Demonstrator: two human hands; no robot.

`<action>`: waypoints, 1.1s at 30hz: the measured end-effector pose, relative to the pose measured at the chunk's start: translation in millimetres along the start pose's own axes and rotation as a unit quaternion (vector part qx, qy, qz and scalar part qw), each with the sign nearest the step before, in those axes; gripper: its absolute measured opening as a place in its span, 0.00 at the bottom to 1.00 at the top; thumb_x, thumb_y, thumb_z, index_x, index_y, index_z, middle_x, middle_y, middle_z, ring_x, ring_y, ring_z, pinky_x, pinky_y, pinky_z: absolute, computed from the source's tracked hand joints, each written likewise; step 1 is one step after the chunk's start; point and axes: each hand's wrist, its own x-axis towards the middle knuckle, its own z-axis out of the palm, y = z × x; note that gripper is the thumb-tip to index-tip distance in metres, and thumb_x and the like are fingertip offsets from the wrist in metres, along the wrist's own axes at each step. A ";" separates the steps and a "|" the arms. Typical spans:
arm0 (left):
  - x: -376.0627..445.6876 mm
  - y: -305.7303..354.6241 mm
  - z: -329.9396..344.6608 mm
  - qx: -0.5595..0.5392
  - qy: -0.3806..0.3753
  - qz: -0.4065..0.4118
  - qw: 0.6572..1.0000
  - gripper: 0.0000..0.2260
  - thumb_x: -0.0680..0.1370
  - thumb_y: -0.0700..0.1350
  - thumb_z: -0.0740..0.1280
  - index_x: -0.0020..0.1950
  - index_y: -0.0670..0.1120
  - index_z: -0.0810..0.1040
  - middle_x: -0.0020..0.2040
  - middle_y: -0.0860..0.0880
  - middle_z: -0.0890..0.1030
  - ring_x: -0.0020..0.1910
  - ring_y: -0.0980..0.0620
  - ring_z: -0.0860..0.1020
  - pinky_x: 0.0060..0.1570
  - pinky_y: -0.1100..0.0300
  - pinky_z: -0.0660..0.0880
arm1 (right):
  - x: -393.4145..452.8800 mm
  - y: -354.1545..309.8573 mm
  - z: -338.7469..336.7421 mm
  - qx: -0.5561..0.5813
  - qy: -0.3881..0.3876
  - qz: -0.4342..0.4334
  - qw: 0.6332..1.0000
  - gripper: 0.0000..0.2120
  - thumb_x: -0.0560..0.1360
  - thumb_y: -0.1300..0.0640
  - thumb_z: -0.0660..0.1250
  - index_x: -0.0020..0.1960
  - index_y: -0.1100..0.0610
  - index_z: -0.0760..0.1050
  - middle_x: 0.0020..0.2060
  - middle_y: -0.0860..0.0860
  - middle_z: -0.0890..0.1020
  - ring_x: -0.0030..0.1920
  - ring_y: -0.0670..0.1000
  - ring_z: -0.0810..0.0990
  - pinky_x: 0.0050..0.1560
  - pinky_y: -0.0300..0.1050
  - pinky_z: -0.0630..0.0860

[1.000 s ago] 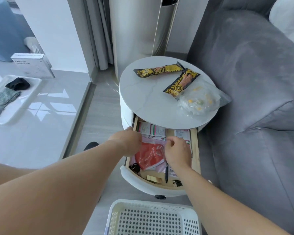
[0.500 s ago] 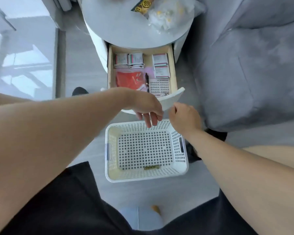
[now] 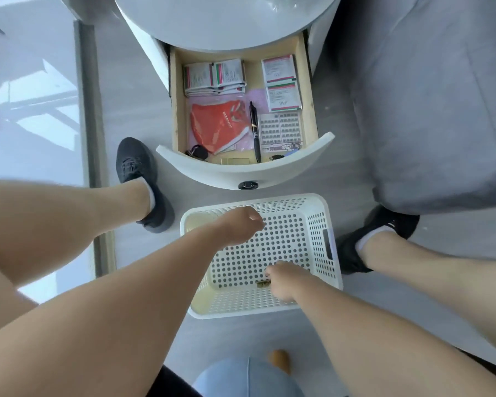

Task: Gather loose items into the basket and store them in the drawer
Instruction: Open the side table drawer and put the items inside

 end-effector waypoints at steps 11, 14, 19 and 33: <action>26.9 10.1 -16.8 -0.003 0.019 0.035 0.999 0.15 0.84 0.41 0.54 0.60 0.39 0.78 0.59 0.39 0.80 0.49 0.43 0.82 0.42 0.49 0.79 | 16.9 -14.5 9.4 -0.189 -0.022 0.015 0.982 0.19 0.78 0.65 0.66 0.69 0.62 0.75 0.72 0.63 0.72 0.75 0.63 0.68 0.73 0.60 0.73; 22.4 1.9 -21.9 -0.088 0.044 0.004 0.995 0.16 0.81 0.46 0.57 0.57 0.39 0.79 0.49 0.43 0.82 0.43 0.48 0.79 0.38 0.52 0.75 | 14.7 -21.1 0.2 -0.180 -0.065 0.020 0.981 0.28 0.78 0.69 0.64 0.77 0.61 0.68 0.73 0.63 0.74 0.69 0.64 0.77 0.67 0.57 0.77; -16.1 19.3 -47.5 -0.118 -0.049 0.018 0.992 0.15 0.85 0.42 0.58 0.58 0.37 0.83 0.52 0.44 0.86 0.46 0.49 0.85 0.48 0.57 0.79 | -6.8 -25.0 -53.4 -0.004 -0.058 0.012 0.998 0.17 0.83 0.60 0.61 0.69 0.64 0.76 0.54 0.58 0.84 0.47 0.55 0.81 0.49 0.51 0.78; -85.8 26.3 -160.8 -0.079 0.338 0.078 0.935 0.11 0.77 0.46 0.58 0.45 0.49 0.80 0.43 0.47 0.85 0.45 0.42 0.83 0.48 0.53 0.78 | -184.1 -25.2 -313.7 0.333 0.305 -0.122 0.884 0.07 0.79 0.59 0.71 0.56 0.57 0.85 0.48 0.51 0.89 0.43 0.50 0.88 0.48 0.47 0.84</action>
